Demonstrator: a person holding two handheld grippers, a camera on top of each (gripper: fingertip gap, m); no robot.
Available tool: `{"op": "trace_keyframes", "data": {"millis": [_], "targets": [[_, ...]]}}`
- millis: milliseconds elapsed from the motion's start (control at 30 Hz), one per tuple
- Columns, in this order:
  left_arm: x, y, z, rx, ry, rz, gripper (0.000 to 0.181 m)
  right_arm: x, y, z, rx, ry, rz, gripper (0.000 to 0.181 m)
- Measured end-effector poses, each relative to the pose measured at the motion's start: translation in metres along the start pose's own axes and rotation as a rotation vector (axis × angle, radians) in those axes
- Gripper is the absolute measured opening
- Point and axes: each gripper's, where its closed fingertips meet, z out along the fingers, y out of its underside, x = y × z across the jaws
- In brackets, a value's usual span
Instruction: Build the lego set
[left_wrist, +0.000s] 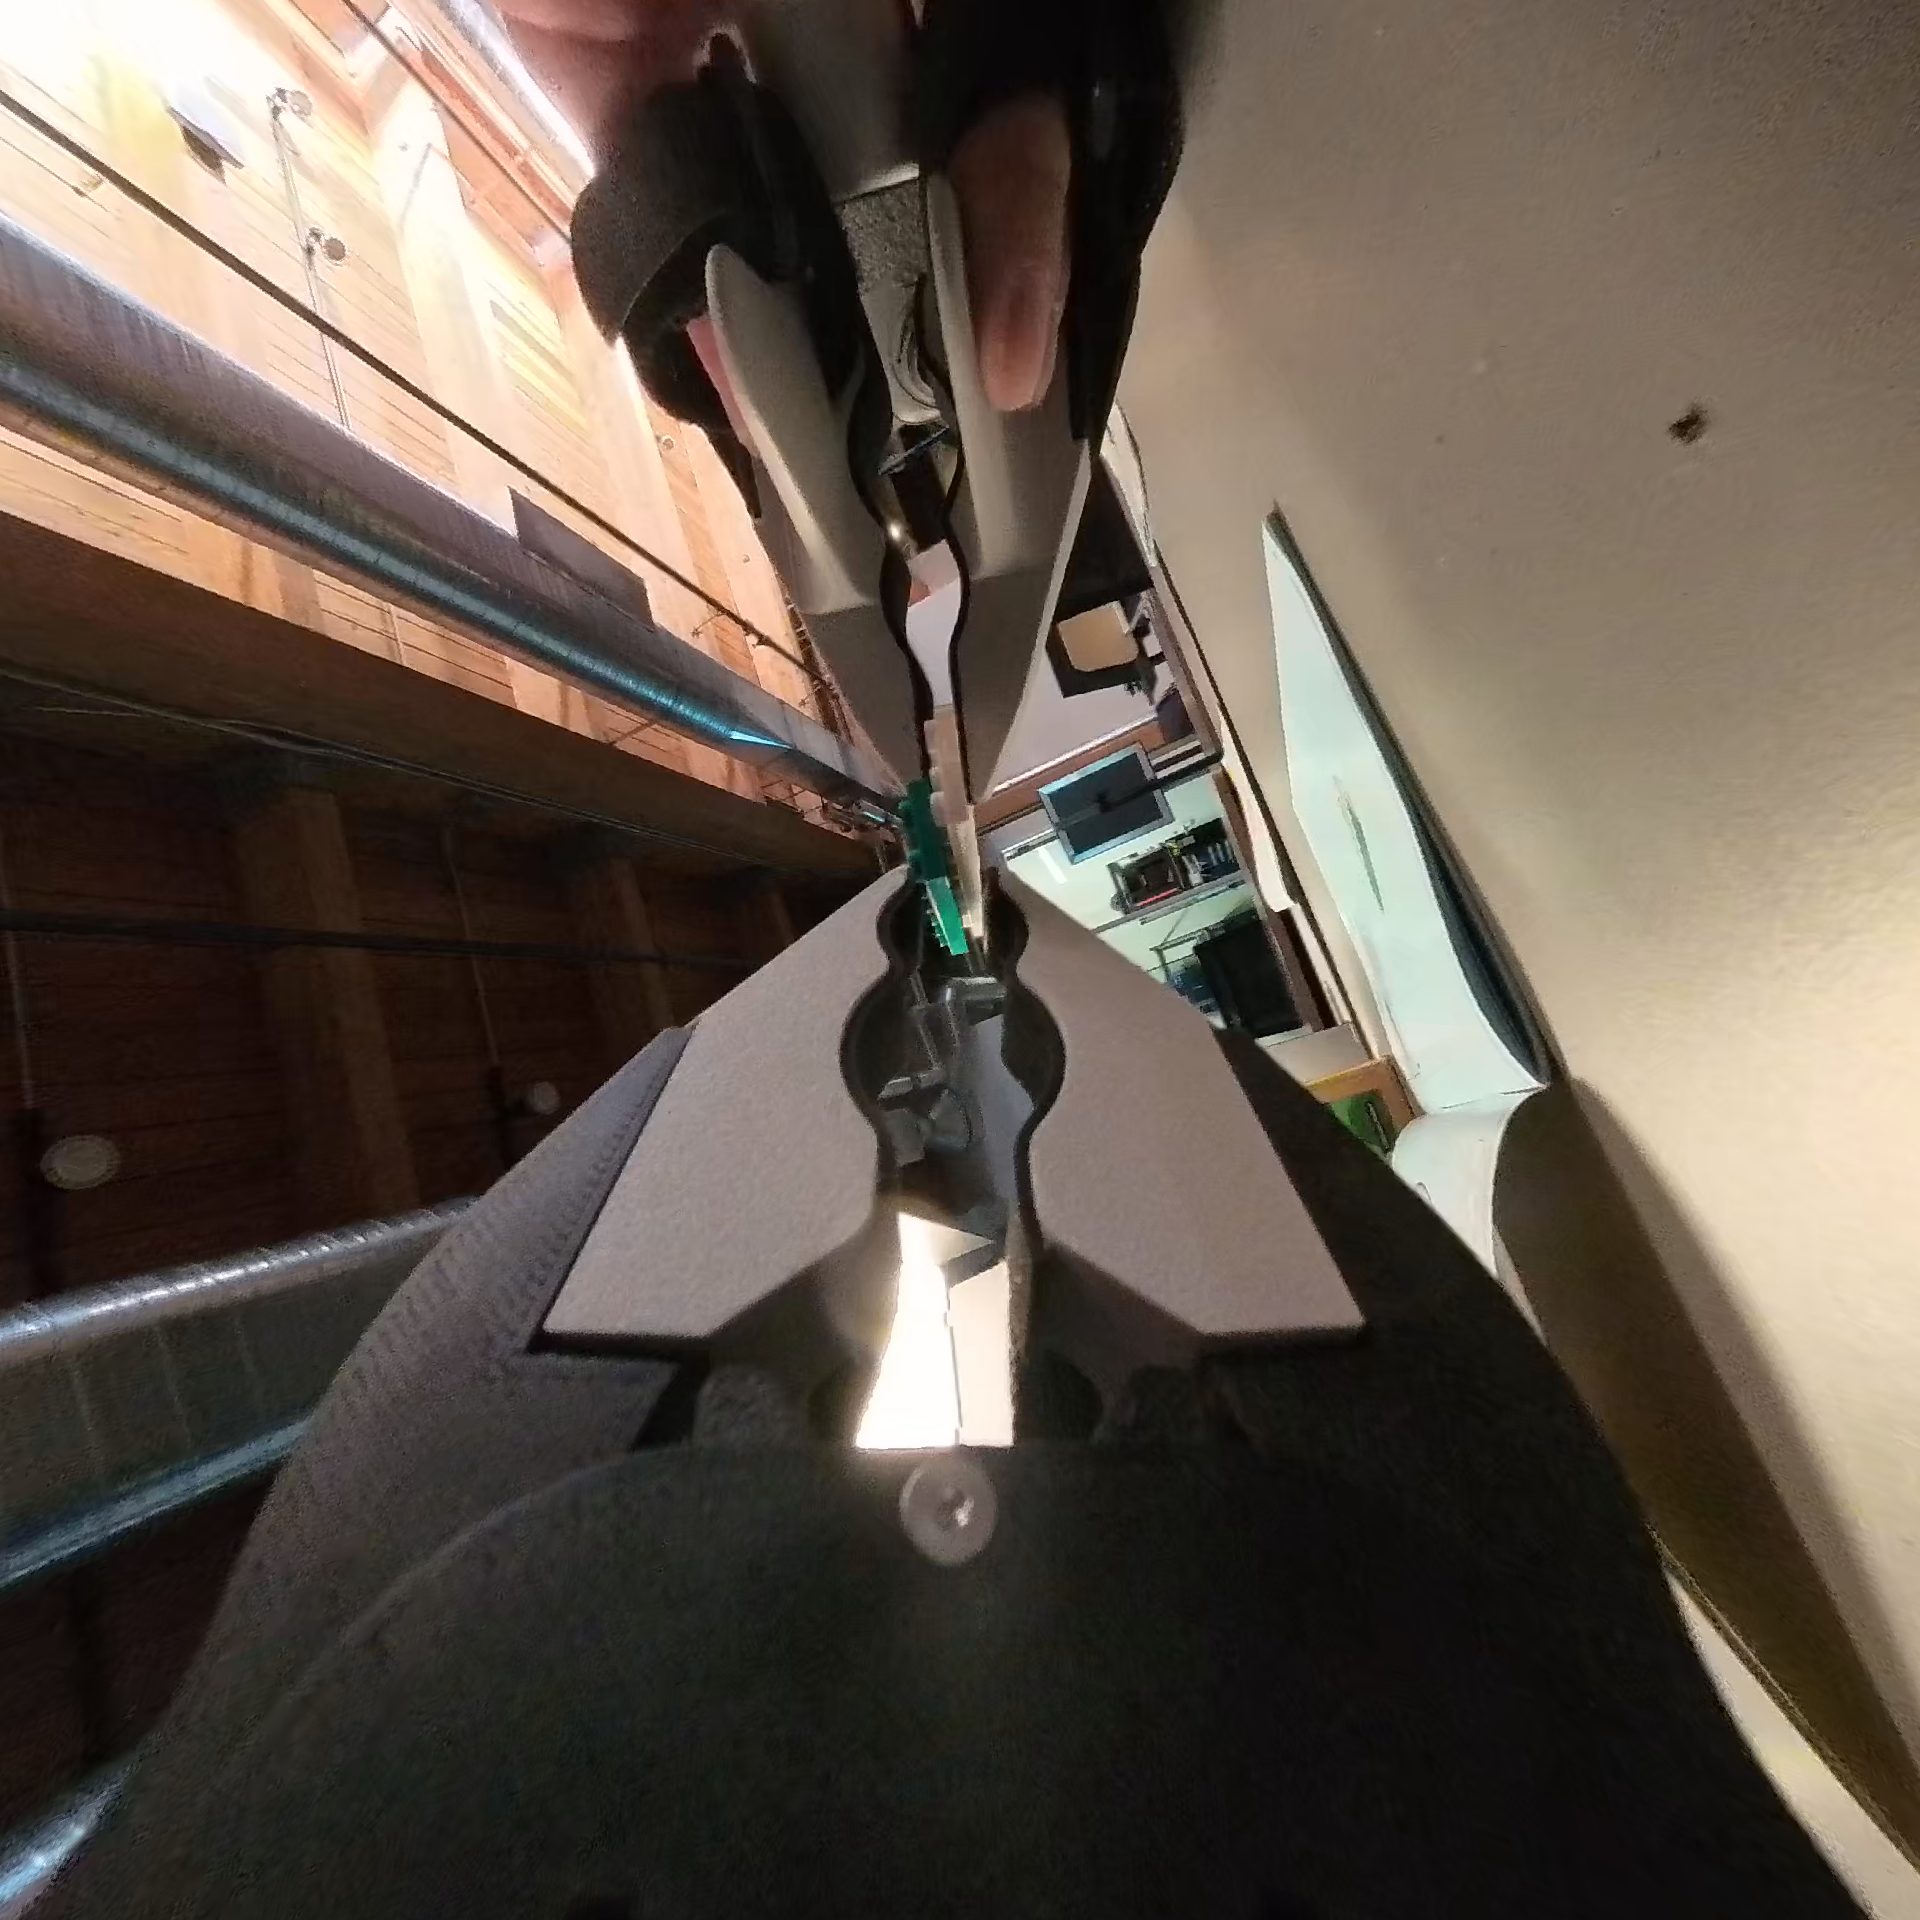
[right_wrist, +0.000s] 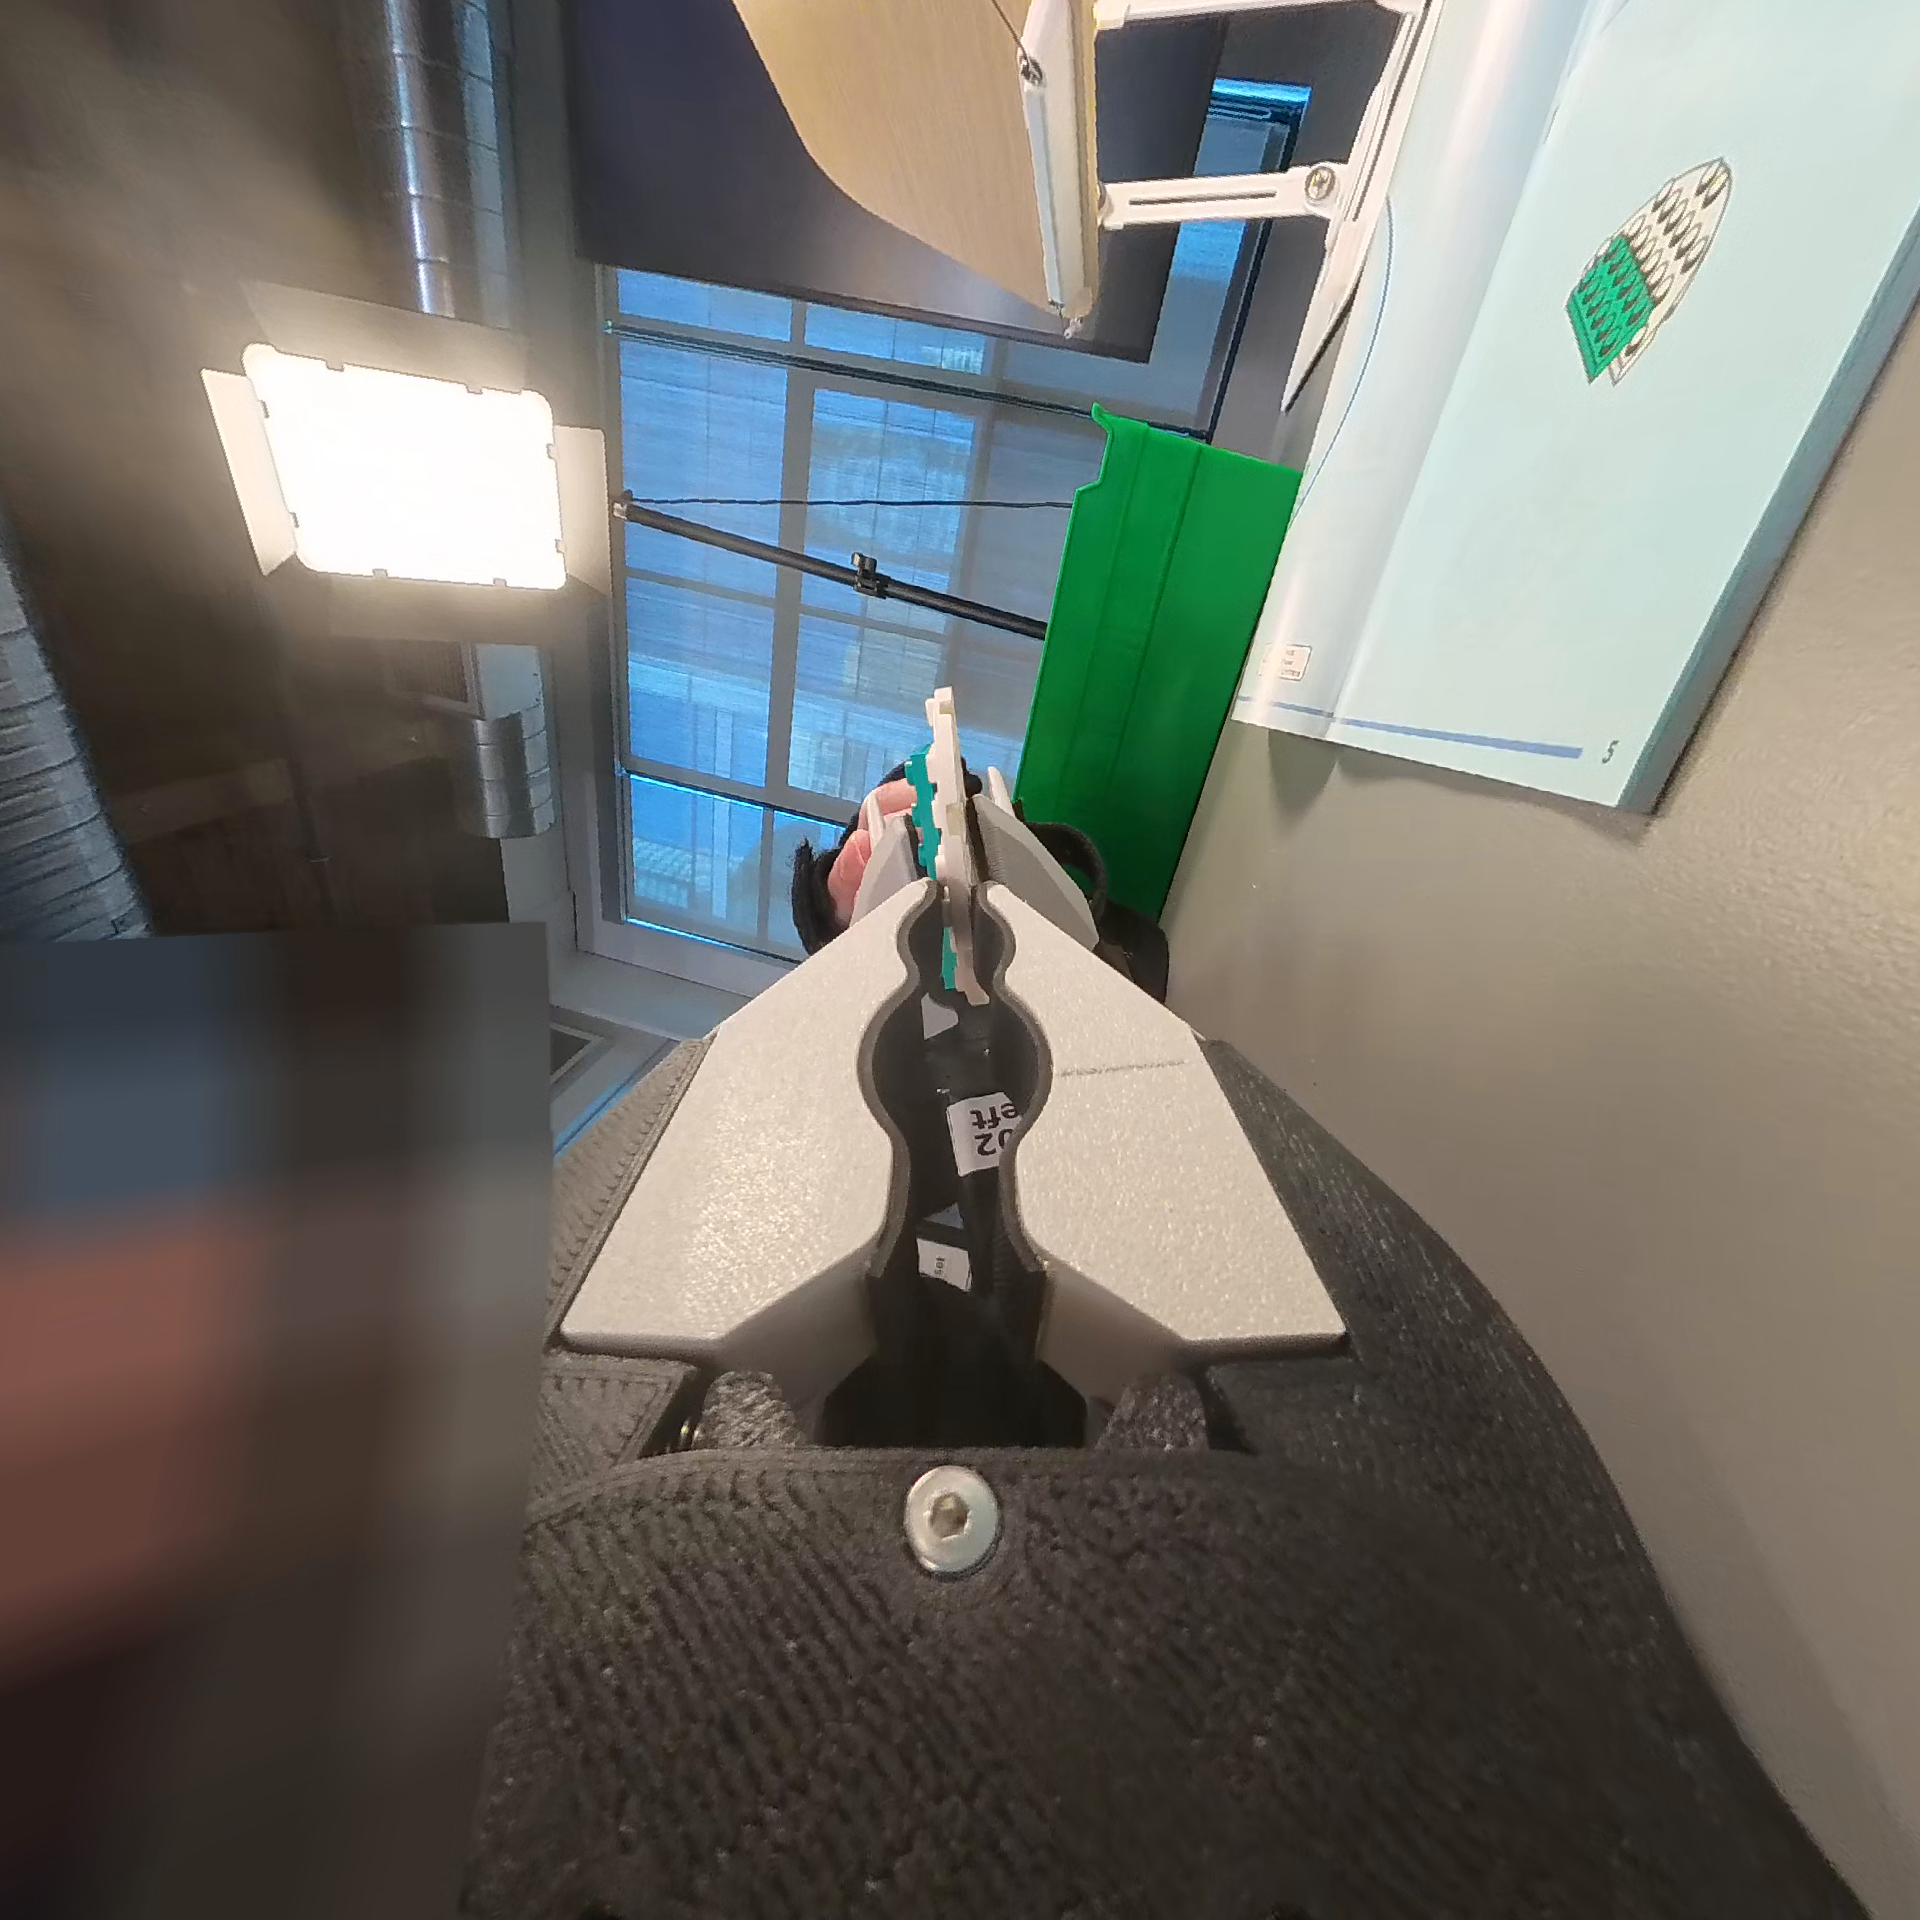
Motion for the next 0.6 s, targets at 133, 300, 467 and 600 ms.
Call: {"op": "trace_keyframes", "data": {"millis": [133,300,467,600], "targets": [[0.0003,0.0008,0.0,-0.02,-0.002,0.001,0.01,0.0002,-0.0003,0.0,0.002,0.002,-0.002,0.003],[0.0016,0.0019,-0.0005,-0.029,-0.004,0.009,0.011,0.0011,-0.0005,0.0,0.004,0.008,-0.003,0.003],[0.0025,0.0022,-0.0008,-0.015,0.001,0.026,0.011,0.0017,-0.0004,0.0001,0.003,0.013,-0.003,0.003],[0.0036,0.0021,-0.0009,-0.002,0.009,0.039,0.01,0.0027,-0.0002,0.0002,0.002,0.018,-0.002,0.003]]}}
